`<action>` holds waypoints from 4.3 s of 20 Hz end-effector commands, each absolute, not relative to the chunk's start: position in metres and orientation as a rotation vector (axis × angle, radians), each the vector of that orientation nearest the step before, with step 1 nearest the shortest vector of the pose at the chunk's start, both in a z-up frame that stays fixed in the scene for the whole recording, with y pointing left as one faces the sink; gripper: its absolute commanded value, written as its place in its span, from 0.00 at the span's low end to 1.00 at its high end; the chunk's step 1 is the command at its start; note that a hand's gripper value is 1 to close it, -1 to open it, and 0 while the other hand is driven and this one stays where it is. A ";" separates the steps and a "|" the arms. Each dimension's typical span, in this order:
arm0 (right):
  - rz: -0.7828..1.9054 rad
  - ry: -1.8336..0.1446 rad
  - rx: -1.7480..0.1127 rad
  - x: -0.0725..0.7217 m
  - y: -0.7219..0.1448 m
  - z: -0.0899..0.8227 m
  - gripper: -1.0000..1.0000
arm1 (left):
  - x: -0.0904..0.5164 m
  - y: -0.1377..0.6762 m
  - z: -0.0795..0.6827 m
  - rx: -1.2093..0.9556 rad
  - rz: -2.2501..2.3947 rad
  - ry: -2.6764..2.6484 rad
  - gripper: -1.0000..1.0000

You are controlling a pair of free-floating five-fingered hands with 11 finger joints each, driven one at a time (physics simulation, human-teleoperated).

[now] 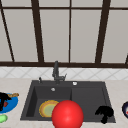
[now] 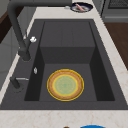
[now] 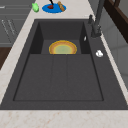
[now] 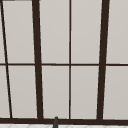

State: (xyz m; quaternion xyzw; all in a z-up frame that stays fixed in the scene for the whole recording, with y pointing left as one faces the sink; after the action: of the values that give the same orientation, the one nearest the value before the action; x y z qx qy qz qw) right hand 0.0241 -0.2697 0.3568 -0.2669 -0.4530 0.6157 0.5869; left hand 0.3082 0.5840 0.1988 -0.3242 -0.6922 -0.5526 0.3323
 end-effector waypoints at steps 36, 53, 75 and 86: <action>1.435 -1.056 -0.622 0.024 -0.270 0.357 0.50 | 0.314 0.618 0.124 -0.499 -1.698 -2.177 1.00; 1.435 -1.056 -0.622 0.024 -0.270 0.357 0.50 | 0.309 0.568 0.203 -0.442 -1.685 -2.145 1.00; 1.435 -1.056 -0.622 0.024 -0.270 0.357 0.50 | 0.309 0.438 0.291 -0.404 -1.689 -2.098 1.00; 1.435 -1.056 -0.622 0.024 -0.270 0.357 0.50 | 0.309 0.354 0.272 -0.384 -1.700 -2.110 1.00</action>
State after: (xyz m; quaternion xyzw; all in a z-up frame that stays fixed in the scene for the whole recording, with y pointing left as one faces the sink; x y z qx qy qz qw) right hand 0.0241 -0.2697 0.3568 -0.2669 -0.4530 0.6157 0.5869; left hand 0.3090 0.3767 0.2796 -0.1414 -0.7609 -0.6002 0.2020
